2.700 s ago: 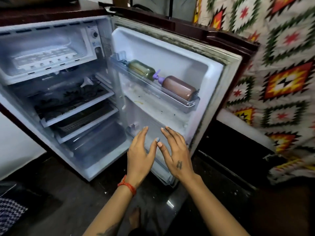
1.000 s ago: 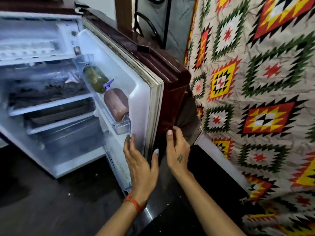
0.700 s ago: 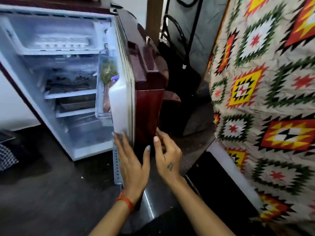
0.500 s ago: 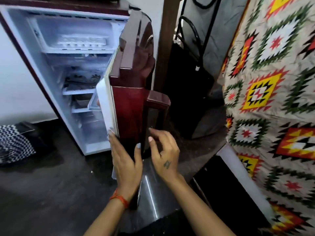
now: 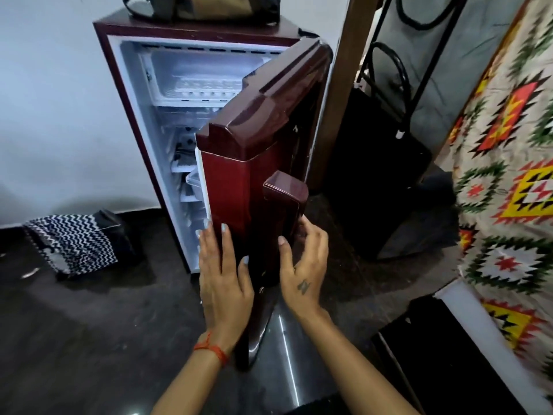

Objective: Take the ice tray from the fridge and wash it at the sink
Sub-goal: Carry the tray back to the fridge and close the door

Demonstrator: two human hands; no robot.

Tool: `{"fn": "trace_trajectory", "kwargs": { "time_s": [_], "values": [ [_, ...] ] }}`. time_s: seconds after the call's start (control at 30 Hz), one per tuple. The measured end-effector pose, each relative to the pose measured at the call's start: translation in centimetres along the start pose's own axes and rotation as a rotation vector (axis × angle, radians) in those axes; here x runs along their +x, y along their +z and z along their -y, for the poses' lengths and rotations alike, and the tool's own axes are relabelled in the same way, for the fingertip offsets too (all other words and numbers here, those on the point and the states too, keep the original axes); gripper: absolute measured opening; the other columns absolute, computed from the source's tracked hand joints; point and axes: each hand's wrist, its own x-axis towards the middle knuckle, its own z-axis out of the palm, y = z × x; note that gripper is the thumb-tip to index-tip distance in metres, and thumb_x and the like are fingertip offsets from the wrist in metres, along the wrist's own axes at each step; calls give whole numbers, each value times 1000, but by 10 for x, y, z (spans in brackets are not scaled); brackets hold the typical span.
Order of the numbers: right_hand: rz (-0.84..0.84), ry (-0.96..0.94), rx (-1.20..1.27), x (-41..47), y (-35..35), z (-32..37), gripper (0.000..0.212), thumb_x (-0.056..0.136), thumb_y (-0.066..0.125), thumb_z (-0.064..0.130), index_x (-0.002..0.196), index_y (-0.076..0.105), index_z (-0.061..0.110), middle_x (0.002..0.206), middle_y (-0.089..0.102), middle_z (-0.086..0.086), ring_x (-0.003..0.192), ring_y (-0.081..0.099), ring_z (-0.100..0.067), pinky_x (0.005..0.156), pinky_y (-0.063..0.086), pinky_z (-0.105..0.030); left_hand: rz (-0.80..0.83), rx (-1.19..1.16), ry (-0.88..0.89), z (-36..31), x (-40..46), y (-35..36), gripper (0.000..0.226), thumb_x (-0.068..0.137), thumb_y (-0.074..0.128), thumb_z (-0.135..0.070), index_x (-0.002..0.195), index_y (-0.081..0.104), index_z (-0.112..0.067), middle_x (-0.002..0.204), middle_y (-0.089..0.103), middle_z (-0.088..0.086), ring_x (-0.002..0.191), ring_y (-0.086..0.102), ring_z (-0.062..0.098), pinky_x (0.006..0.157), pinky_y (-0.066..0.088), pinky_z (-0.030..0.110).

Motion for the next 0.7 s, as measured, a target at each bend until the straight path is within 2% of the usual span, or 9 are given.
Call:
{"fn": "trace_trajectory", "kwargs": {
  "time_s": [0.07, 0.17, 0.27, 0.37, 0.43, 0.53, 0.7],
  "values": [
    [-7, 6, 27, 0, 15, 11, 45, 90, 51, 35, 129, 49, 13, 119, 47, 5, 112, 49, -11, 95, 37, -12, -4, 10, 19, 15, 10, -9, 77, 92, 45, -15, 151, -3, -25, 159, -8, -3, 148, -5, 19, 108, 32, 59],
    [-26, 20, 50, 4, 38, 25, 43, 90, 47, 41, 119, 56, 11, 113, 51, 8, 108, 50, -8, 92, 36, -8, -1, -1, 23, 35, 25, -20, 81, 91, 47, -14, 151, -6, -26, 158, -14, -11, 147, -6, 16, 108, 32, 59],
    [-58, 8, 39, 9, 61, 33, 43, 93, 38, 45, 111, 61, 14, 105, 50, 22, 103, 50, -4, 90, 39, -14, 18, -8, 52, 53, 39, -29, 77, 91, 42, -23, 150, -8, -26, 158, -14, -12, 147, -5, 16, 107, 33, 59],
    [-76, -32, 19, 16, 84, 38, 36, 95, 35, 37, 104, 64, 17, 99, 50, 29, 98, 49, 5, 87, 38, -14, 38, -9, 75, 73, 56, -38, 75, 93, 42, -27, 151, -7, -24, 158, -14, -11, 147, -4, 16, 109, 32, 57],
    [-67, -58, 8, 21, 96, 40, 34, 96, 36, 31, 103, 66, 17, 98, 56, 26, 95, 51, 4, 86, 38, -14, 41, 0, 75, 83, 66, -42, 75, 94, 42, -31, 151, -8, -22, 159, -14, -9, 148, -3, 18, 111, 29, 54],
    [-30, -93, -10, 30, 114, 41, 32, 96, 38, 26, 104, 68, 17, 101, 66, 11, 95, 58, -8, 87, 37, -12, 57, 18, 76, 96, 79, -45, 75, 95, 41, -35, 151, -6, -19, 159, -13, -4, 148, 0, 23, 110, 31, 54],
    [79, -137, -84, 47, 149, 38, 31, 95, 47, 24, 117, 65, 13, 121, 63, 1, 114, 55, -15, 99, 29, -6, 91, 58, 13, 114, 100, -41, 81, 92, 43, -45, 151, -6, -17, 157, -20, 1, 147, -3, 26, 109, 32, 55]
  ]
}}
